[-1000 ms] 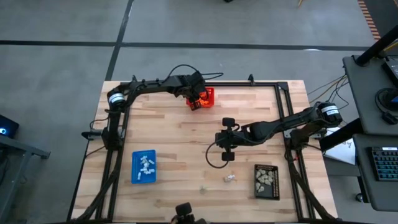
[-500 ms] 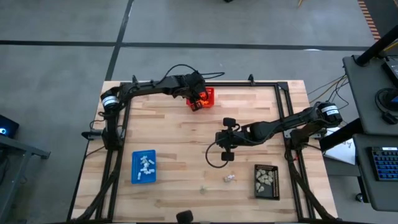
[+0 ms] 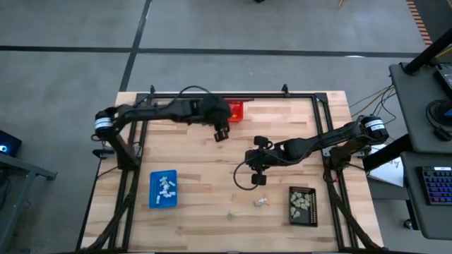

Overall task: Sort Halloween decoration
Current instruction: Put the gray skull toy into the black bin

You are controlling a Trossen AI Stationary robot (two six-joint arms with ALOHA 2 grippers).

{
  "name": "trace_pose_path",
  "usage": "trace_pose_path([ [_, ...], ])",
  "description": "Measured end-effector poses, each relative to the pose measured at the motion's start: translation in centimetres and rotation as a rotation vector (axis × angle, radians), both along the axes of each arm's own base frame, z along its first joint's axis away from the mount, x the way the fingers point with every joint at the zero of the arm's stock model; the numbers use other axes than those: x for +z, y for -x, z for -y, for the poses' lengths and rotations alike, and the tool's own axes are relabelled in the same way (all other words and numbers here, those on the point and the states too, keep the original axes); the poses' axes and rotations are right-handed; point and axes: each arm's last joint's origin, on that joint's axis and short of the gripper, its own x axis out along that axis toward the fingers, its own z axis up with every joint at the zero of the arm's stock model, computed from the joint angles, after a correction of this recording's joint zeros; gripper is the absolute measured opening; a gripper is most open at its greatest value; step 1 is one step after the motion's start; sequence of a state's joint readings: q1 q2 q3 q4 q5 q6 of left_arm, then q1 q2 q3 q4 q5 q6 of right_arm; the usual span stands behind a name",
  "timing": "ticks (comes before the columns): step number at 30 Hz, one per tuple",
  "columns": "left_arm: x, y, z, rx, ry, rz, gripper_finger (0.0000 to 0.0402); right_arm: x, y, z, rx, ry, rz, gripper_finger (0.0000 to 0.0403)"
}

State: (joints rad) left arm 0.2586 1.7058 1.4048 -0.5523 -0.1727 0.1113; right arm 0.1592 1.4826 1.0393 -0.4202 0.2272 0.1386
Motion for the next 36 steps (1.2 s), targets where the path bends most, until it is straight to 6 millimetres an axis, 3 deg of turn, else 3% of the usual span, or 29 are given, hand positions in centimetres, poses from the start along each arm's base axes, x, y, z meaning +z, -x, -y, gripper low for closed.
trace_pose_path([
  [9,-0.5,3.8,6.0,-0.02,0.099,0.14,0.0074,-0.1,0.1,-0.4,0.02,-0.112,-0.012,0.0052],
  [16,-1.2,6.7,9.3,-0.045,0.18,0.27,0.0074,-0.1,0.0,-0.6,-0.006,-0.207,-0.008,0.0052],
  [27,-2.6,10.1,12.0,-0.05,0.262,0.467,0.0074,-0.8,0.2,-3.2,-0.019,-0.324,-0.045,0.0052],
  [36,-2.7,10.9,12.8,-0.079,0.285,0.528,0.0074,-1.9,0.6,-6.6,-0.03,-0.383,-0.107,0.0052],
])
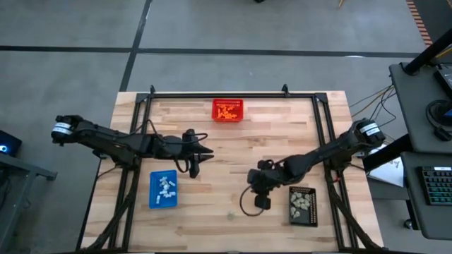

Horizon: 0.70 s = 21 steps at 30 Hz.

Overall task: Sort Halloween decoration
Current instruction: Put the gray skull toy into the black bin

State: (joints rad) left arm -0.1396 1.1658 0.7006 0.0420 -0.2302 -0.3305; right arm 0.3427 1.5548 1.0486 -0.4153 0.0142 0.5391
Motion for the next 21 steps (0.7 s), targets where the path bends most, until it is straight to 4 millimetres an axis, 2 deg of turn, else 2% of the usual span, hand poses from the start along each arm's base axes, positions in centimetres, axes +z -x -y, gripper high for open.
trace_pose_path([
  [9,0.3,0.0,0.2,-0.01,-0.005,0.01,0.0074,0.8,-0.7,-3.3,0.056,-0.028,-0.053,0.0052],
  [21,0.3,-0.1,0.2,-0.015,-0.013,0.016,0.0074,0.0,-1.4,-4.3,0.089,0.104,-0.325,0.0052],
])
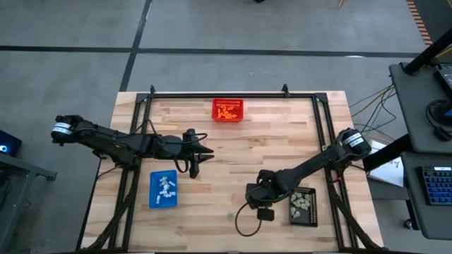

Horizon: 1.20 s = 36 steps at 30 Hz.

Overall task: Sort Halloween decoration
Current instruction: Put the gray skull toy into the black bin

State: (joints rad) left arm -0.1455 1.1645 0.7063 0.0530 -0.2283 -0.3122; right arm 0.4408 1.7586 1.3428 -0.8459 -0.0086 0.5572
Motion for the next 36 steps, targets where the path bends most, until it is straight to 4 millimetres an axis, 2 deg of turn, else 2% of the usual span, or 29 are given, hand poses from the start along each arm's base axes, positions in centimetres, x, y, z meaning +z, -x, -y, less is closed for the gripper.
trace_pose_path([
  [7,0.1,-0.1,0.0,-0.001,-0.003,0.014,0.0074,0.0,-0.8,-0.6,0.049,0.007,0.005,0.0064],
  [17,0.1,-0.1,0.0,-0.002,-0.005,0.014,0.0074,-1.4,-1.1,-1.5,0.067,0.014,-0.007,0.0173],
  [21,0.1,-0.1,0.0,-0.002,-0.005,0.014,0.0074,-2.5,-1.3,-1.6,0.067,0.023,-0.032,0.0201],
  [26,-0.3,-0.3,0.0,-0.002,-0.007,0.002,0.0074,-3.0,-1.4,-1.7,0.069,0.02,-0.044,0.0209],
  [36,-1.1,-1.0,0.1,-0.002,-0.011,-0.025,0.0075,-4.4,-2.1,-1.8,0.109,0.0,-0.026,0.0196],
])
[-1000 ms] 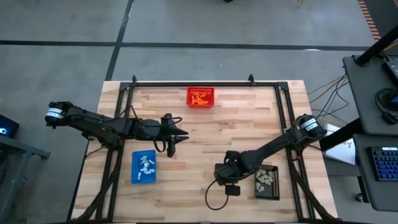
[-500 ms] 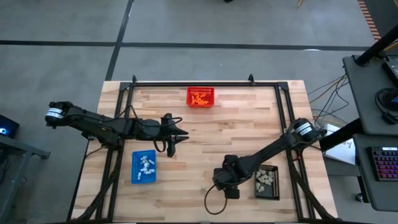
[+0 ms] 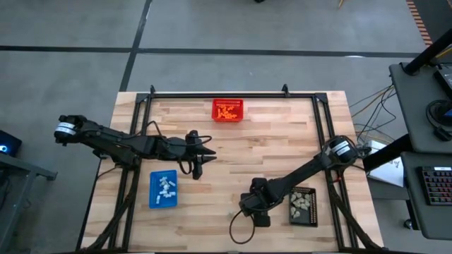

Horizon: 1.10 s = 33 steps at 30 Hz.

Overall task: Sort Halloween decoration
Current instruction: Put the gray skull toy into the black bin

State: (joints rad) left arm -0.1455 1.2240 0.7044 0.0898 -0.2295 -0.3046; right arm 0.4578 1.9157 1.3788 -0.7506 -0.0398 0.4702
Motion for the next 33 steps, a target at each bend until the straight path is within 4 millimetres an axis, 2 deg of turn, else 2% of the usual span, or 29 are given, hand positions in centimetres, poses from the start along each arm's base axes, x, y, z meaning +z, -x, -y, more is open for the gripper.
trace_pose_path([
  [12,0.08,-0.02,0.0,0.0,0.001,0.008,0.0075,-0.47,-0.4,0.67,-0.002,-0.035,-0.029,0.0168],
  [26,0.08,-0.02,0.0,0.0,0.001,0.008,0.0075,-0.52,-0.41,0.7,0.013,-0.033,-0.025,0.0095],
  [33,0.08,-0.03,0.0,0.0,0.001,0.008,0.0075,-0.4,-0.45,0.7,0.013,-0.033,-0.024,0.0091],
])
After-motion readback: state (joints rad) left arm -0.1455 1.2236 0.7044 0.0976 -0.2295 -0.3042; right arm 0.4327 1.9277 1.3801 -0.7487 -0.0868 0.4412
